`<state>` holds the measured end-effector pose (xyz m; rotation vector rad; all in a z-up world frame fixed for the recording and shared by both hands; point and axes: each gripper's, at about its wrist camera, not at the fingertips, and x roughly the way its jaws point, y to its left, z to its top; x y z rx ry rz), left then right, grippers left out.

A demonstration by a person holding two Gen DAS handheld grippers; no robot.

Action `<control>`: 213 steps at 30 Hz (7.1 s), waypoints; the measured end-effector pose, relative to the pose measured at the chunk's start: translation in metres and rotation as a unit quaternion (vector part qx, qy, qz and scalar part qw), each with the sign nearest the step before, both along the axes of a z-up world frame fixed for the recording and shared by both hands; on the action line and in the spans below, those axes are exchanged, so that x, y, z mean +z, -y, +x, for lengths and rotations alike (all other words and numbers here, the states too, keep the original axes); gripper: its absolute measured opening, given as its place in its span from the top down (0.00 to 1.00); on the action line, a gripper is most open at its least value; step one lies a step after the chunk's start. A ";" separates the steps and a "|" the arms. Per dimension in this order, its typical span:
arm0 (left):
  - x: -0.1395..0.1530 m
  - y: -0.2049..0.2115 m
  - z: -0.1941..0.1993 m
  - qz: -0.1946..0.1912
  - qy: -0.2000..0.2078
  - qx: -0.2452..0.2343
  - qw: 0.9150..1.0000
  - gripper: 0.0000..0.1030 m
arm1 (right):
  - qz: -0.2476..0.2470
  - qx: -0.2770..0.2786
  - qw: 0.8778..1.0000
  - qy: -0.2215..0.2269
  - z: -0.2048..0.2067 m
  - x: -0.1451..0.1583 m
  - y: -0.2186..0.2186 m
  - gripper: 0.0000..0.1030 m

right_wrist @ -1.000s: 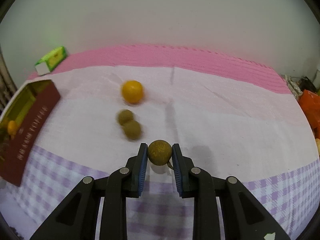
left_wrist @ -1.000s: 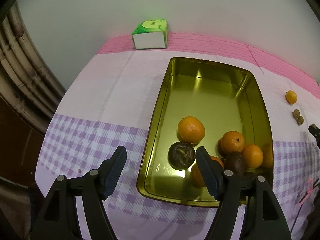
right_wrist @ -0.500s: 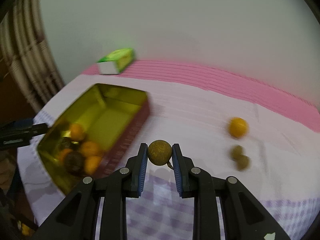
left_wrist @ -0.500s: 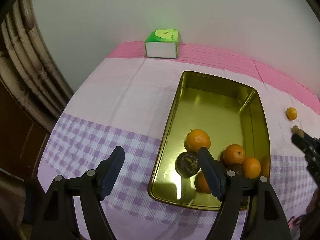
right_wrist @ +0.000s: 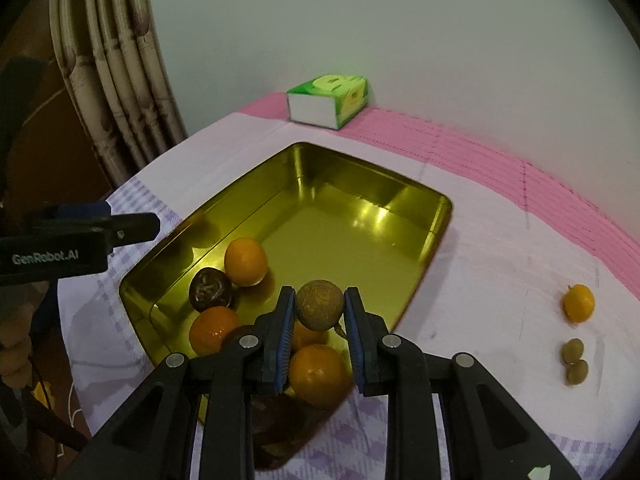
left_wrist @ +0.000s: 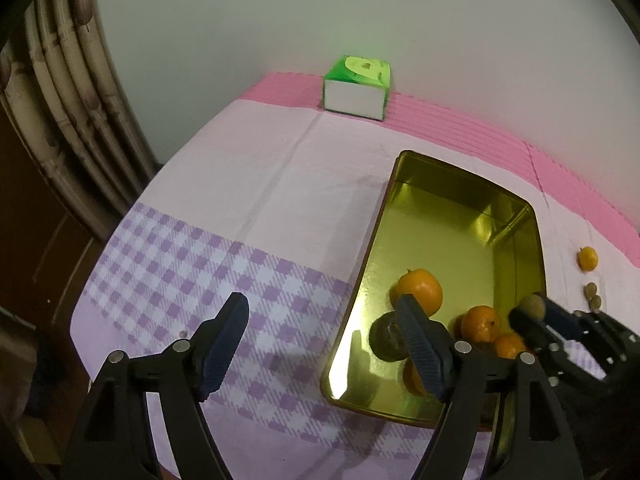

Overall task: Organize fruits
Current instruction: 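Lower the olive-green fruit into the gold tray and open the right gripper, then move the right gripper to the two olive-green fruits and close around them, then grasp the loose orange with the left gripper while the right gripper holds two green fruits, then carry the orange into the gold tray and open the left gripper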

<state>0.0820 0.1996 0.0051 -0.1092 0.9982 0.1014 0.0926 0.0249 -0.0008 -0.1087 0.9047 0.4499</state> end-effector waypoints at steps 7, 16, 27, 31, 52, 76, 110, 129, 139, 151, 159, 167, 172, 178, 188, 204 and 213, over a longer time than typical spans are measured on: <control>-0.001 0.000 0.000 -0.008 -0.001 -0.001 1.000 0.25 | -0.005 0.000 1.000 -0.016 0.004 -0.016 -0.008 0.78; -0.001 0.001 0.000 -0.007 -0.001 -0.007 1.000 0.25 | -0.002 -0.003 1.000 -0.024 0.003 -0.022 -0.008 0.76; -0.001 0.007 -0.001 -0.002 -0.001 -0.013 1.000 0.25 | 0.009 -0.010 1.000 -0.013 0.000 -0.012 -0.004 0.66; -0.001 0.006 -0.001 -0.002 -0.002 -0.013 1.000 0.25 | 0.018 -0.022 1.000 -0.002 -0.002 -0.002 0.004 0.56; -0.010 0.017 -0.002 0.013 -0.015 -0.034 0.999 0.25 | -0.037 -0.208 0.977 -0.001 -0.005 -0.025 0.203 0.55; -0.012 0.053 0.001 0.042 -0.008 -0.064 0.997 0.25 | -0.002 -0.164 0.986 -0.011 0.008 -0.054 0.236 0.76; -0.041 0.363 0.092 0.026 0.000 -0.297 0.955 0.25 | -0.035 -0.293 0.955 -0.014 -0.011 -0.057 0.309 0.77; -0.063 0.384 0.114 0.013 -0.025 -0.314 0.949 0.32 | -0.029 -0.295 0.955 -0.014 -0.013 -0.058 0.312 0.74; -0.069 0.395 0.116 0.021 -0.037 -0.321 0.946 0.64 | -0.028 -0.293 0.956 -0.015 -0.012 -0.058 0.313 0.73; -0.056 0.374 0.103 -0.002 -0.031 -0.322 0.946 0.85 | -0.034 -0.292 0.956 -0.015 -0.011 -0.059 0.310 0.73; -0.054 0.371 0.104 -0.012 -0.029 -0.323 0.946 0.62 | -0.037 -0.291 0.956 -0.014 -0.011 -0.058 0.309 0.72; -0.050 0.380 0.115 -0.009 -0.023 -0.328 0.944 0.51 | -0.038 -0.296 0.954 -0.014 -0.011 -0.057 0.310 0.77; -0.050 0.390 0.119 -0.003 -0.021 -0.342 0.939 0.48 | -0.039 -0.309 0.950 -0.014 -0.011 -0.057 0.320 0.77; -0.050 0.404 0.126 0.004 -0.021 -0.353 0.936 0.48 | -0.036 -0.317 0.948 -0.015 -0.011 -0.057 0.326 0.76; -0.066 0.409 0.137 -0.004 -0.046 -0.341 0.939 0.57 | -0.036 -0.316 0.948 -0.015 -0.011 -0.058 0.326 0.75; -0.052 0.392 0.129 -0.013 -0.037 -0.319 0.947 0.59 | -0.038 -0.316 0.948 -0.015 -0.011 -0.058 0.326 0.75; -0.024 0.368 0.105 0.002 -0.033 -0.303 0.952 0.59 | -0.040 -0.316 0.948 -0.015 -0.011 -0.057 0.324 0.75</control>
